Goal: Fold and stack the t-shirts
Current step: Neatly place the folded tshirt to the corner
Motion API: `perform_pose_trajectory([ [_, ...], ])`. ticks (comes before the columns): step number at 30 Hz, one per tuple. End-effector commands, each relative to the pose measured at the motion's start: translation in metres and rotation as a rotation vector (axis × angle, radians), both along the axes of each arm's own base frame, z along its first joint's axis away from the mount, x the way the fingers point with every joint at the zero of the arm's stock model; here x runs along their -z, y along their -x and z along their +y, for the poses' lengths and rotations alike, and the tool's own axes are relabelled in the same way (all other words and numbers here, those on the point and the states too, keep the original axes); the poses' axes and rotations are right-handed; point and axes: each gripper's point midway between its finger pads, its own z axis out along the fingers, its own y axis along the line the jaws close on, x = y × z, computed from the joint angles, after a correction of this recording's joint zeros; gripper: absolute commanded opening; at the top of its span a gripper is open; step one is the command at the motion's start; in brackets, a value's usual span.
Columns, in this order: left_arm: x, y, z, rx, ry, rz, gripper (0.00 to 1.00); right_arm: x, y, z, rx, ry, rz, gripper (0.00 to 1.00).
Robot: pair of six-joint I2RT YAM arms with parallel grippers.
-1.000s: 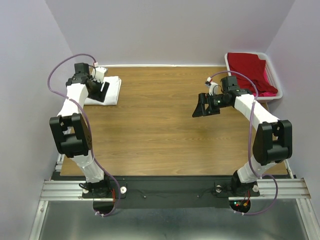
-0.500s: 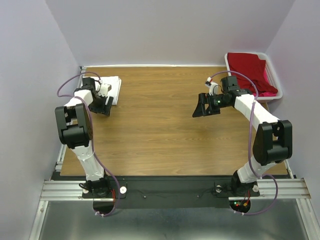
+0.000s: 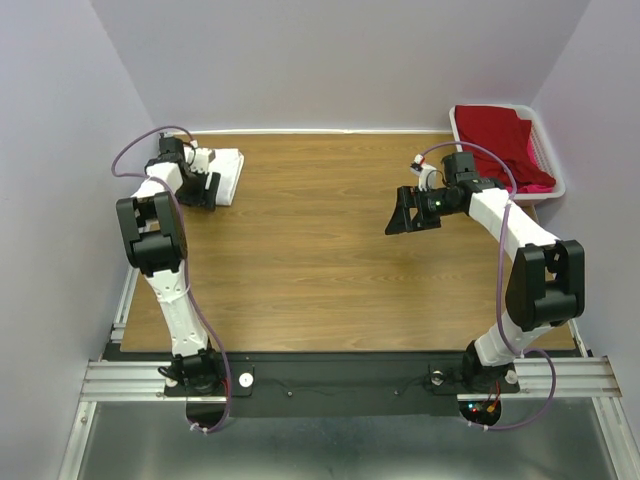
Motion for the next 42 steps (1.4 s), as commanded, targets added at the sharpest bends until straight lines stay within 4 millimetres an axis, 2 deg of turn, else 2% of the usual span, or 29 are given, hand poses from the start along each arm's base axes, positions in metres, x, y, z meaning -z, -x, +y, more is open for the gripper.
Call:
perform_pose_trajectory([
  [1, -0.008, -0.017, -0.007, -0.005, 0.061, -0.018, 0.84, -0.01, -0.012, -0.002, -0.001, -0.003, -0.048, 1.0],
  [3, -0.002, -0.022, -0.006, -0.013, 0.071, -0.013, 0.84, -0.008, -0.012, -0.002, -0.001, -0.002, -0.041, 1.0],
  [6, -0.008, -0.034, -0.01, -0.033, 0.106, -0.032, 0.84, -0.005, -0.014, -0.003, -0.002, 0.0, -0.035, 1.0],
  [10, -0.005, -0.045, -0.017, -0.07, 0.171, -0.038, 0.84, -0.002, -0.014, -0.003, 0.0, 0.001, -0.026, 1.0],
  [20, -0.009, -0.077, -0.02, -0.133, 0.234, -0.08, 0.85, 0.003, -0.014, -0.004, -0.003, 0.007, -0.017, 1.0],
  [27, -0.01, -0.092, -0.017, -0.162, 0.252, -0.1, 0.85, 0.004, -0.014, -0.004, -0.002, 0.006, -0.014, 1.0],
  [32, -0.019, -0.091, -0.013, -0.158, 0.237, -0.104, 0.85, -0.002, -0.017, -0.004, 0.001, 0.004, -0.03, 1.0],
  [34, -0.031, -0.086, -0.016, -0.119, 0.229, -0.12, 0.85, -0.007, -0.019, -0.004, 0.003, 0.001, -0.043, 1.0],
  [36, -0.06, -0.078, -0.018, -0.091, 0.22, -0.164, 0.85, -0.015, -0.021, -0.004, 0.007, -0.003, -0.062, 1.0],
  [37, -0.093, -0.075, -0.018, -0.067, 0.202, -0.223, 0.85, -0.018, -0.023, -0.005, 0.011, -0.003, -0.073, 1.0],
  [39, -0.112, -0.063, -0.02, -0.05, 0.187, -0.249, 0.86, -0.029, -0.025, -0.008, 0.021, -0.005, -0.101, 1.0],
  [40, -0.148, -0.056, -0.02, -0.037, 0.168, -0.315, 0.87, -0.034, -0.028, -0.012, 0.032, 0.002, -0.12, 1.0],
  [42, -0.168, -0.043, -0.02, -0.039, 0.147, -0.342, 0.89, -0.045, -0.03, -0.016, 0.047, 0.009, -0.156, 1.0],
])
